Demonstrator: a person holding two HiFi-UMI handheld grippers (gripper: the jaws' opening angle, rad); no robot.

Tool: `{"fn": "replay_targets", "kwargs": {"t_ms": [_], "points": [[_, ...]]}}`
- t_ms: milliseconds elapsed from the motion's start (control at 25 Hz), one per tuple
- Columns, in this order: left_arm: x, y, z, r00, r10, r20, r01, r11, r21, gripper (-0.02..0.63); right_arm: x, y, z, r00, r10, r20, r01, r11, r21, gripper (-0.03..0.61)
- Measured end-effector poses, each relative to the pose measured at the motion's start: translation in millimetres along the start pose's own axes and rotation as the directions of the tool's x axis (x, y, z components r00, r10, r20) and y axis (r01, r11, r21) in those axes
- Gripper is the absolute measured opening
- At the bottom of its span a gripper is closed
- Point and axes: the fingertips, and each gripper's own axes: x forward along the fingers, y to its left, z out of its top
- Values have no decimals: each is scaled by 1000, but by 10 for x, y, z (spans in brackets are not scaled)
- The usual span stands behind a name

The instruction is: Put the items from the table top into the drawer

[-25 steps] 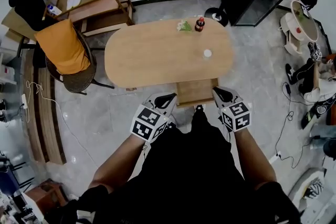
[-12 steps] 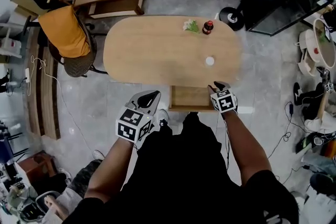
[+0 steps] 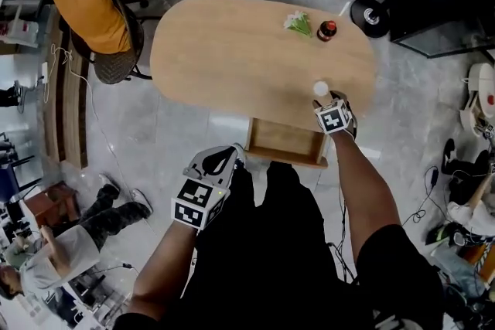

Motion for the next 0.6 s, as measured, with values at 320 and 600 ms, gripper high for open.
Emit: {"fn": "replay_targets", "kwargs": {"t_ms": [320,600], "points": [[211,-67,-92,1000,1,-12,-1,999,-50,2,432,-146,12,999,5,-44,-8,998,-57,273],[183,-9,-228,1000,12,-27,-14,998,-67,2,618,-200,23,996,-6,-90,0,998,-66,273]]}}
